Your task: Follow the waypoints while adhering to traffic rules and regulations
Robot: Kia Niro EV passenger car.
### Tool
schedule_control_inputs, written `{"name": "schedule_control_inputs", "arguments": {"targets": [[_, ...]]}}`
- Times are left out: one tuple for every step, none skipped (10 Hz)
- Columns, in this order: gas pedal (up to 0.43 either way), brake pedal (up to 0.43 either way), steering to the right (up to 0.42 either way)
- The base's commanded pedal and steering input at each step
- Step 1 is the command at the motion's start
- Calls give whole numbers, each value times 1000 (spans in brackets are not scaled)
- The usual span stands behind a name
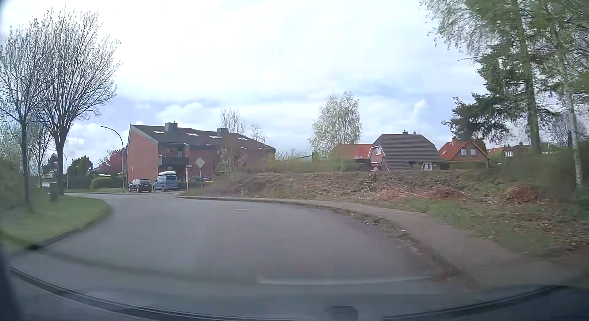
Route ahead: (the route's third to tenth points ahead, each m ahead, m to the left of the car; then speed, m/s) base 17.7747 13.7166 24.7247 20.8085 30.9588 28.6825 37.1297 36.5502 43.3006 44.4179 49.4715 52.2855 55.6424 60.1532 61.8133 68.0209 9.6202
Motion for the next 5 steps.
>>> {"name": "schedule_control_inputs", "arguments": {"targets": [[130, 0, -82], [130, 0, -102], [138, 0, -120], [138, 0, -130], [138, 0, -138]]}}
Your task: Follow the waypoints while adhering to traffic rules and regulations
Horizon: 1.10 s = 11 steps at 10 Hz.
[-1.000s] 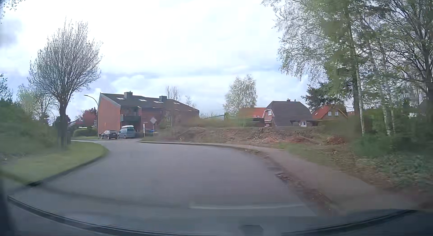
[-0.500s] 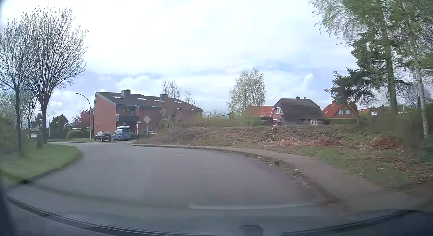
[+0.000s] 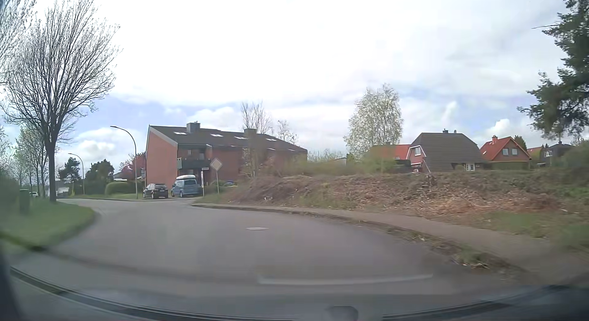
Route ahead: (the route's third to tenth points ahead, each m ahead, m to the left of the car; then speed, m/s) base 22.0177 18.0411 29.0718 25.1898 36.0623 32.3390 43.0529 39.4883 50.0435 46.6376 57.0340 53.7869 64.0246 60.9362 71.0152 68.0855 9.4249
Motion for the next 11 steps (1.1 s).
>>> {"name": "schedule_control_inputs", "arguments": {"targets": [[157, 0, -142], [157, 0, -143], [169, 0, -143], [169, 0, -143], [169, 0, -144], [169, 0, -143], [169, 0, -144], [169, 0, -145], [169, 0, -148], [169, 0, -153], [169, 0, -155]]}}
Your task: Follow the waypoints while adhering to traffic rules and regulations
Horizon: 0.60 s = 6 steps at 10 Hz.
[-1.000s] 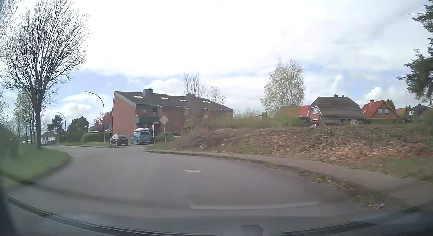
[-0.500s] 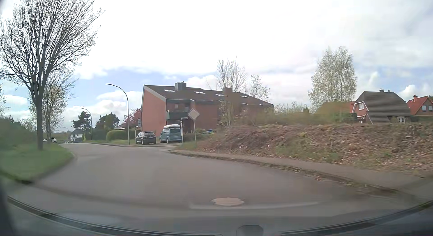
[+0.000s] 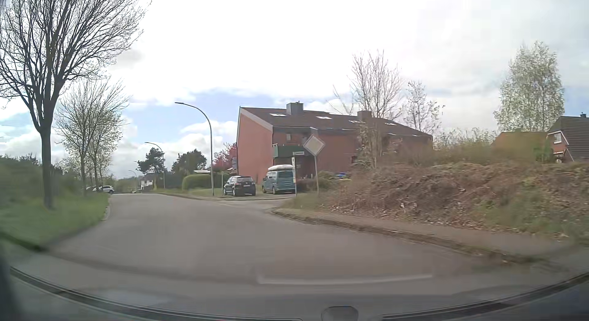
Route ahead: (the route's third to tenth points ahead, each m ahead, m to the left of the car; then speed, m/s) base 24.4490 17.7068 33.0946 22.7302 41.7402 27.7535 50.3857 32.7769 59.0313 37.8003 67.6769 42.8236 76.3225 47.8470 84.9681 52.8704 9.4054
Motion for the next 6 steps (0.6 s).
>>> {"name": "schedule_control_inputs", "arguments": {"targets": [[169, 0, -156], [169, 0, -154], [169, 0, -154], [169, 0, -154], [169, 0, -154], [177, 0, -155]]}}
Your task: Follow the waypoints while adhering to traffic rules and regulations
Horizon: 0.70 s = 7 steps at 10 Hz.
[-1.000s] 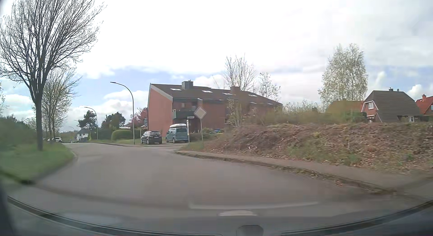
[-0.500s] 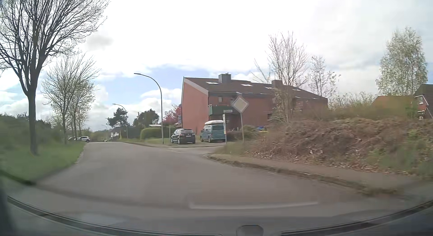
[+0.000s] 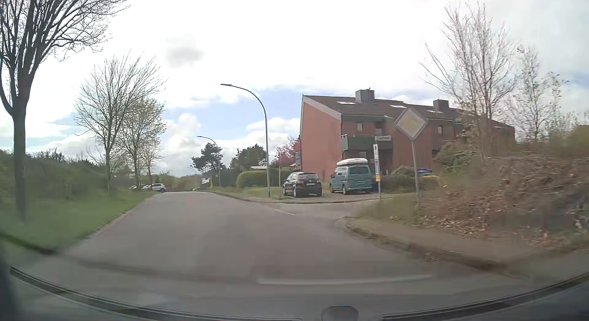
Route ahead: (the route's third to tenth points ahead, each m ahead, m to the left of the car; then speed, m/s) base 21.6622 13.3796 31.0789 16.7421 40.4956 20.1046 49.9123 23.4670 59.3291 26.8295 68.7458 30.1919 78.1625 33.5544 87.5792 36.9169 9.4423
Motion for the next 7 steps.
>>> {"name": "schedule_control_inputs", "arguments": {"targets": [[177, 0, -154], [177, 0, -152], [177, 0, -150], [177, 0, -146], [177, 0, -138], [177, 0, -129], [177, 0, -121]]}}
